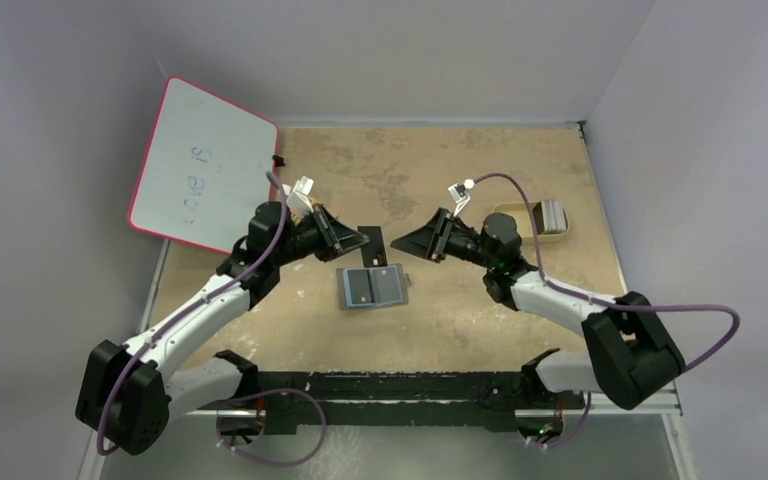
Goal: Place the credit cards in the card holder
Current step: Pick up the credit card from the storage box, then insert the credit card into the card holder.
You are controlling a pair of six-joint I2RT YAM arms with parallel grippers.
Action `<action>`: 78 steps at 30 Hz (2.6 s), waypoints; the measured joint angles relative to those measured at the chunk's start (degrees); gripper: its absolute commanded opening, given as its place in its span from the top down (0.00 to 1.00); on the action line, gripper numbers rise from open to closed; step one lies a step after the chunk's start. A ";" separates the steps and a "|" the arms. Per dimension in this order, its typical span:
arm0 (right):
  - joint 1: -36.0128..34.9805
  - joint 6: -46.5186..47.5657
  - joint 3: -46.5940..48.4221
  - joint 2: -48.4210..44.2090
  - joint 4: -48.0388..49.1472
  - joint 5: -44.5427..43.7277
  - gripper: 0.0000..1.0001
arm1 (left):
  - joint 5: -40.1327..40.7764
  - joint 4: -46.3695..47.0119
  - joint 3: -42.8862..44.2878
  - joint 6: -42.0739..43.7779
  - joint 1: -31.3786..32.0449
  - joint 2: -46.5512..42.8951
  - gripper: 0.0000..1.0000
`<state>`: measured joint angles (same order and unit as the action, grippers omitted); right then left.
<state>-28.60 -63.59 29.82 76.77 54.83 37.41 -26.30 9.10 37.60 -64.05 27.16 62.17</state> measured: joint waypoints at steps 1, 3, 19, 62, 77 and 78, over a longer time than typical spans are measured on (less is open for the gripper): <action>0.00 2.10 0.28 -1.09 -3.78 -1.25 0.52 | 0.70 -1.64 0.02 0.76 0.00 0.00 1.00; 0.00 6.47 1.68 -2.82 -12.04 -4.46 0.48 | 2.01 -4.63 0.00 2.23 0.00 0.33 1.00; -4.37 26.10 11.21 7.21 -46.21 -23.19 0.43 | 2.51 -7.98 -1.16 6.16 0.42 15.74 1.00; -8.26 30.60 14.21 13.25 -49.57 -30.05 0.90 | 2.80 -1.53 -2.36 8.04 1.07 27.69 1.00; -8.26 30.38 13.05 13.20 -47.69 -30.21 0.97 | 6.05 3.63 -4.24 7.45 3.08 27.71 1.00; -8.26 30.36 12.98 13.20 -47.60 -30.21 0.99 | 6.34 3.63 -4.28 7.48 3.17 27.65 1.00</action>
<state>-36.86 -33.23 42.81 89.97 7.22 7.20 -19.97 12.73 33.32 -56.58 30.33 89.82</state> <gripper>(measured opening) 0.096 0.009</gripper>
